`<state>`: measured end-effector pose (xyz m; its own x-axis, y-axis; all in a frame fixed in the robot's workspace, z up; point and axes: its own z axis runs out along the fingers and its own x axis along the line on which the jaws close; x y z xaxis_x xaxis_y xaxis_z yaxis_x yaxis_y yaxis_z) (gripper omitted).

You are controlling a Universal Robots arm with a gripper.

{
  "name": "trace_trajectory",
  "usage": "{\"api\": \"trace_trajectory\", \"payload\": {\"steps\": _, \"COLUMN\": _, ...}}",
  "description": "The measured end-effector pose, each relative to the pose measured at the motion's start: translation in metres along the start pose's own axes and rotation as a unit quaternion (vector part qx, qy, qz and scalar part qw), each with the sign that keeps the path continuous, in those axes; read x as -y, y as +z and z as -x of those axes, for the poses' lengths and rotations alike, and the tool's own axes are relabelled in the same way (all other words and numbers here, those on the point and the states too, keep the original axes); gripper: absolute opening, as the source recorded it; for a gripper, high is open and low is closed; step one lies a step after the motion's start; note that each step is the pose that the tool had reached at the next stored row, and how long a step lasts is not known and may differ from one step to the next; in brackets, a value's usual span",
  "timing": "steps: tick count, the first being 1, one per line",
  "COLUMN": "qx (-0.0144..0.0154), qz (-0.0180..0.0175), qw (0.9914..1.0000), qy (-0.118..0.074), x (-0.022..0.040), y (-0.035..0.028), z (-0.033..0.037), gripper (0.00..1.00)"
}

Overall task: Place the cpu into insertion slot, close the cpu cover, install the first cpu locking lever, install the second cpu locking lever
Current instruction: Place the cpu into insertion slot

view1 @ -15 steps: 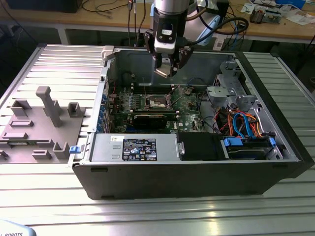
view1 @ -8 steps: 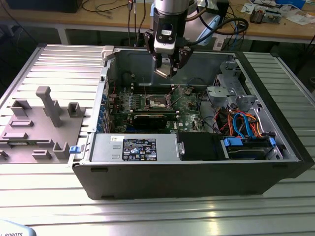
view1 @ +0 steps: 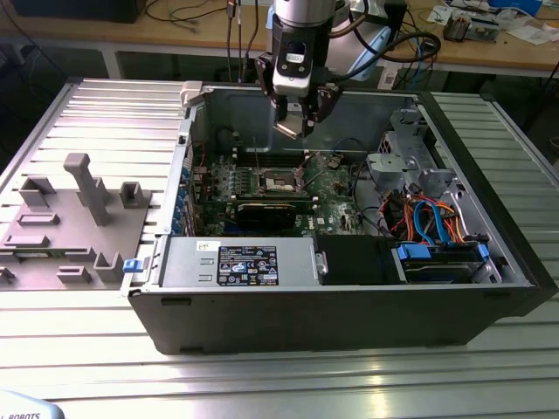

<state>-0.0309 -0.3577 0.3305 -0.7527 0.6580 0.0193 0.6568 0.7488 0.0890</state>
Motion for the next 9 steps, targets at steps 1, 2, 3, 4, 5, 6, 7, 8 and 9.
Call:
{"api": "trace_trajectory", "payload": {"steps": 1, "qx": 0.0001, "qz": 0.0000, "qw": 1.00000, "qy": 0.000, "x": 0.0000, "y": 0.0000, "z": 0.0000, "gripper": 0.54}}
{"api": "trace_trajectory", "payload": {"steps": 2, "qx": 0.0001, "qz": 0.0000, "qw": 1.00000, "qy": 0.000, "x": 0.0000, "y": 0.0001, "z": 0.0000, "gripper": 0.54}}
{"api": "trace_trajectory", "payload": {"steps": 3, "qx": 0.0002, "qz": 0.0001, "qw": 1.00000, "qy": 0.002, "x": 0.0000, "y": 0.0003, "z": 0.0000, "gripper": 0.54}}
{"api": "trace_trajectory", "payload": {"steps": 4, "qx": 0.0003, "qz": 0.0001, "qw": 0.99999, "qy": 0.003, "x": 0.0000, "y": 0.0005, "z": 0.0000, "gripper": 0.54}}
{"api": "trace_trajectory", "payload": {"steps": 5, "qx": 0.0003, "qz": 0.0001, "qw": 0.99999, "qy": 0.003, "x": 0.0000, "y": 0.0005, "z": 0.0000, "gripper": 0.54}}
{"api": "trace_trajectory", "payload": {"steps": 6, "qx": 0.0003, "qz": 0.0001, "qw": 0.99999, "qy": 0.004, "x": 0.0000, "y": 0.0005, "z": 0.0000, "gripper": 0.54}}
{"api": "trace_trajectory", "payload": {"steps": 7, "qx": 0.0004, "qz": 0.0001, "qw": 0.99999, "qy": 0.004, "x": 0.0000, "y": 0.0005, "z": 0.0000, "gripper": 0.54}}
{"api": "trace_trajectory", "payload": {"steps": 8, "qx": 0.0003, "qz": 0.0001, "qw": 0.99999, "qy": 0.004, "x": 0.0000, "y": 0.0006, "z": 0.0000, "gripper": 0.54}}
{"api": "trace_trajectory", "payload": {"steps": 9, "qx": 0.0004, "qz": 0.0001, "qw": 0.99999, "qy": 0.004, "x": 0.0000, "y": 0.0006, "z": 0.0000, "gripper": 0.54}}
